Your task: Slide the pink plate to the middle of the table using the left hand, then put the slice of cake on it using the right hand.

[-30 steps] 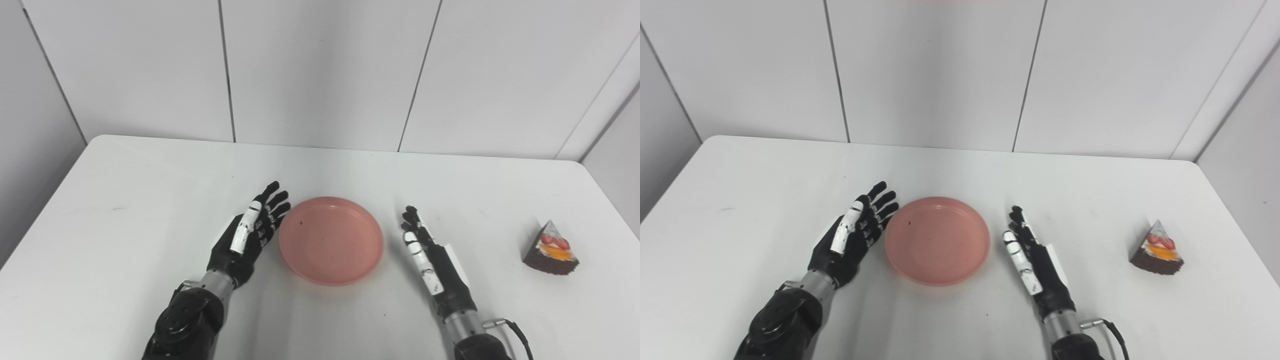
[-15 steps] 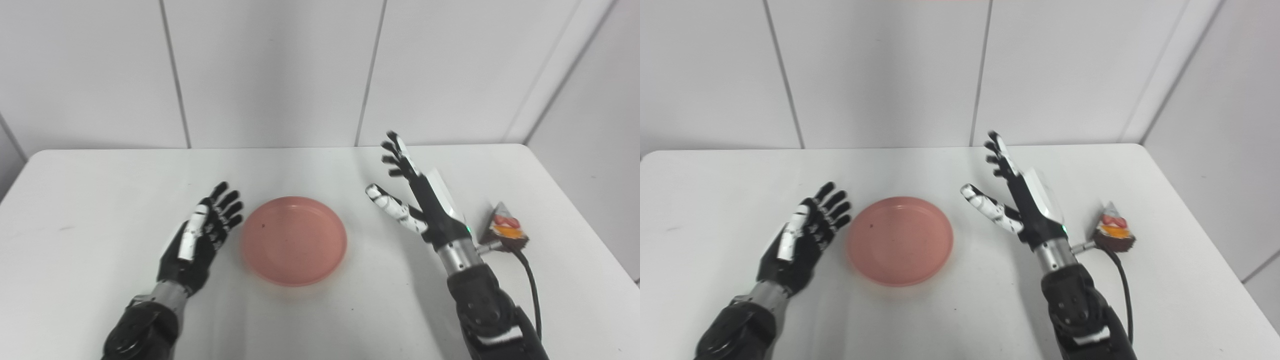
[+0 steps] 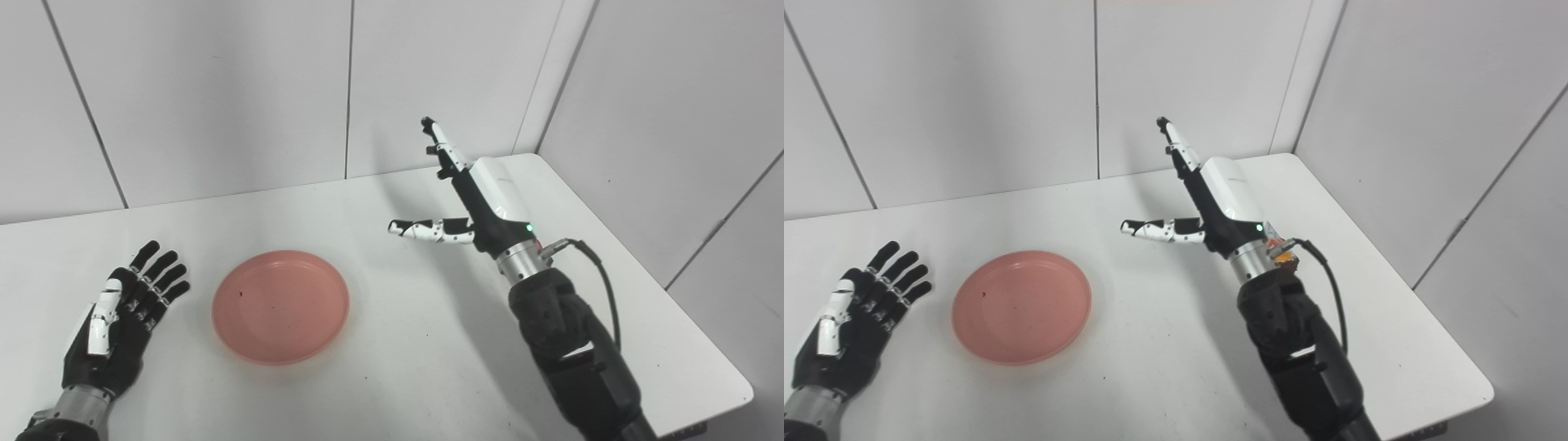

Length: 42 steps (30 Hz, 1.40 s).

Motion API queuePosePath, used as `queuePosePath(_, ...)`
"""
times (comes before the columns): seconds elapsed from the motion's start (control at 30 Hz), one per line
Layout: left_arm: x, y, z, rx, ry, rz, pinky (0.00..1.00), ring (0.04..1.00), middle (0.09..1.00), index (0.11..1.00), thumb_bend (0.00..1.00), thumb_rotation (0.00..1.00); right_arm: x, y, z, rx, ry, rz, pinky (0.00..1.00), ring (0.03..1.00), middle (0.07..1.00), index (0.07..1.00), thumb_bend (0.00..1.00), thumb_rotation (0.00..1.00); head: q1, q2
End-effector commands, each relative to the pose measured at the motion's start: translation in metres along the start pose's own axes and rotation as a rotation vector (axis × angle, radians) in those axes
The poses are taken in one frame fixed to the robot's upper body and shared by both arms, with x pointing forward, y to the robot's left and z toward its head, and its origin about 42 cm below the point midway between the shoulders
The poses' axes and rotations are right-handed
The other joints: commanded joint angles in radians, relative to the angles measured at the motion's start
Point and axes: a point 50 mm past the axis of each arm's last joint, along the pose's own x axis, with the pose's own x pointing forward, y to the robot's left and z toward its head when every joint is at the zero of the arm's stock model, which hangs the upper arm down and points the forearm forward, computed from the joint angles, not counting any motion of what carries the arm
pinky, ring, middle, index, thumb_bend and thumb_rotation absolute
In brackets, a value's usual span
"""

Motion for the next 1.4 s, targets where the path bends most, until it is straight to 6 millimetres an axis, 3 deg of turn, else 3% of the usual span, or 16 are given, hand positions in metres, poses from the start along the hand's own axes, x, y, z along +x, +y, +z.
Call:
queuePosePath(0.0,-0.033,0.023,-0.044,-0.057,0.18,0.091,0.85,0.873,0.89,0.886,0.44,0.98,0.001,-0.029,0.003,-0.077,0.034,-0.1,0.64,0.836,0.955,1.0,0.89,0.58,-0.004,0.001)
queuePosePath(0.17,-0.032,0.03,-0.045,-0.058,0.187,0.088,0.85,0.873,0.889,0.885,0.43,0.99,-0.011,-0.05,-0.014,-0.185,0.161,-0.167,0.65,0.832,0.952,0.998,0.91,0.58,-0.022,0.003)
queuePosePath(0.27,-0.033,0.033,-0.044,-0.059,0.189,0.095,0.85,0.864,0.884,0.883,0.43,0.98,-0.019,-0.06,-0.025,-0.262,0.24,-0.181,0.66,0.847,0.951,0.993,0.97,0.64,-0.033,0.002)
queuePosePath(0.37,-0.033,0.036,-0.044,-0.061,0.19,0.1,0.85,0.859,0.88,0.879,0.43,0.98,-0.023,-0.064,-0.031,-0.298,0.292,-0.176,0.7,0.871,0.957,0.999,0.99,0.67,-0.041,0.004)
queuePosePath(0.5,-0.035,0.039,-0.043,-0.046,0.192,0.105,0.85,0.855,0.878,0.878,0.43,0.98,-0.029,-0.066,-0.039,-0.335,0.385,-0.146,0.65,0.858,0.958,0.996,1.0,0.69,-0.046,0.01)
queuePosePath(0.8,-0.038,0.043,-0.038,-0.033,0.189,0.114,0.84,0.853,0.876,0.87,0.44,0.98,-0.034,-0.061,-0.054,-0.331,0.53,-0.063,0.77,0.907,0.954,0.962,1.0,0.66,-0.058,0.028)
queuePosePath(1.37,-0.039,0.048,-0.03,-0.03,0.19,0.115,0.83,0.853,0.874,0.867,0.45,0.95,-0.023,-0.036,-0.07,-0.276,0.622,0.073,0.77,0.916,0.973,0.985,1.0,0.71,-0.066,0.066)
